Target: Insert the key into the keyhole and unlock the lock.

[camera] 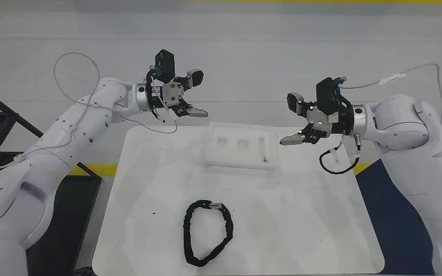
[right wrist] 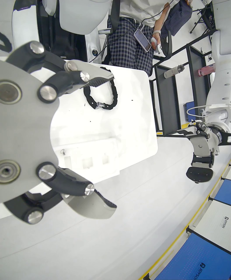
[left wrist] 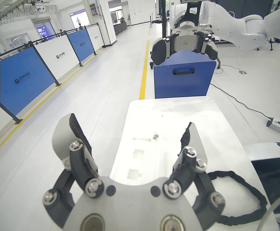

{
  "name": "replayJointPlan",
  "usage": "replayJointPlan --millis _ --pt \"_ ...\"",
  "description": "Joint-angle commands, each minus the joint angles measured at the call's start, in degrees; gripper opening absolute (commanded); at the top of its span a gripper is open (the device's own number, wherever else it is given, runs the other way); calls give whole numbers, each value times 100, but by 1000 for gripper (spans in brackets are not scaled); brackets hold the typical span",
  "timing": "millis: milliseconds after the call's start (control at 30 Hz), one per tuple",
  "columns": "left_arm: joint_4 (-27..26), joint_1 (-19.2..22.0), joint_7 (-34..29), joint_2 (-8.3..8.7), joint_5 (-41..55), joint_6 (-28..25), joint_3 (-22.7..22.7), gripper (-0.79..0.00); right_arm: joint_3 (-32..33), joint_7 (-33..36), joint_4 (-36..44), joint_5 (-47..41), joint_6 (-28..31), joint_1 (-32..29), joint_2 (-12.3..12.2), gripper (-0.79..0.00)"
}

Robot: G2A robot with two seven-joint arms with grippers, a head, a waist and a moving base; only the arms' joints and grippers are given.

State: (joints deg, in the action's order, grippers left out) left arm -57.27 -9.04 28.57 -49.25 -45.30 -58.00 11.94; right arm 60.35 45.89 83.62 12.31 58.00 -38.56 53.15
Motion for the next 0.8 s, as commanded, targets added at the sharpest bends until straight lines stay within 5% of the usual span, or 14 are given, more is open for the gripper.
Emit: replayJointPlan --millis 0,467,767 --pt "0 0 0 0 0 0 0 0 0 0 0 0 0 0 0 -1" --pt "0 0 0 0 0 0 0 0 0 0 0 0 0 0 0 0" --pt "0 0 0 0 0 0 0 0 -342 -255 -232 427 -695 -92 88 0"
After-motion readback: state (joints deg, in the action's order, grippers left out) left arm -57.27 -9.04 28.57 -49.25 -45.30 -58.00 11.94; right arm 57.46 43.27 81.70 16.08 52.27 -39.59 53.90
